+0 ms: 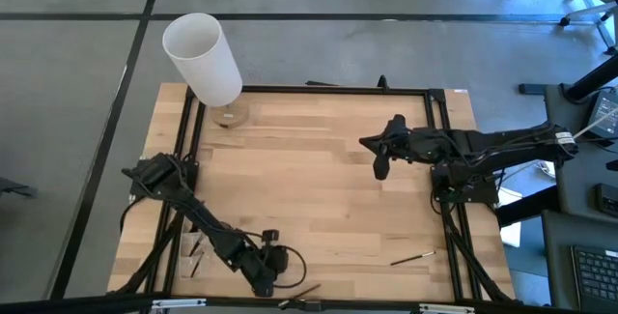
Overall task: Pick & Place Makeup Supplies
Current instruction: Put the top makeup brush into the transparent organizer
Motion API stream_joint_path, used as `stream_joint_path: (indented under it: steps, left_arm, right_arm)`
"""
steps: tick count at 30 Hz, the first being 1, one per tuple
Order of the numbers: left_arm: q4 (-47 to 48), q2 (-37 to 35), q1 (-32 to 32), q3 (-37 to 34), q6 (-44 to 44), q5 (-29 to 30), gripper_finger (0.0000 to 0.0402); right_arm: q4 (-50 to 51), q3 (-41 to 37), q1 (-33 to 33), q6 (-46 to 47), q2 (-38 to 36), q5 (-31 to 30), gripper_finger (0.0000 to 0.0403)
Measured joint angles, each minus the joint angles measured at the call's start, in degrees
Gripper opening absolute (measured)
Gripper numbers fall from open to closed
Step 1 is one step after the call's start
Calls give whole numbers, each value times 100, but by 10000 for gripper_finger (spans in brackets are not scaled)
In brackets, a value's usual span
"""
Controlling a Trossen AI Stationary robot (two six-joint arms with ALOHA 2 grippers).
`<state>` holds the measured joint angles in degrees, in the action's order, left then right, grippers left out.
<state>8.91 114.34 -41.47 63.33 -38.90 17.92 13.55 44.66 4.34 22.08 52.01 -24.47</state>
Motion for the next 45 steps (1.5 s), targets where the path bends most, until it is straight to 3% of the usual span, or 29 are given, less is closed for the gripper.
stream_joint_path:
  steps: [8, 16, 24, 36, 45]
  left_arm:
    - [210, -513, -4, -60, 152, 60, 113]
    - [-119, -842, -212, -39, -318, -131, 113]
    - [-172, -799, -355, -37, -984, 162, 113]
    - [-296, -788, -705, -36, -660, 792, 113]
    - [-249, -643, -673, -33, -548, 773, 113]
  right_arm:
    - [-178, 0, -2, -30, 0, 0, 6]
    - [-197, 1, -2, -156, 0, 1, 6]
    - [-215, 2, -2, -159, 0, 2, 6]
    - [-221, 2, -2, -48, 0, 5, 6]
    - [-741, 1, -2, -256, 366, 169, 6]
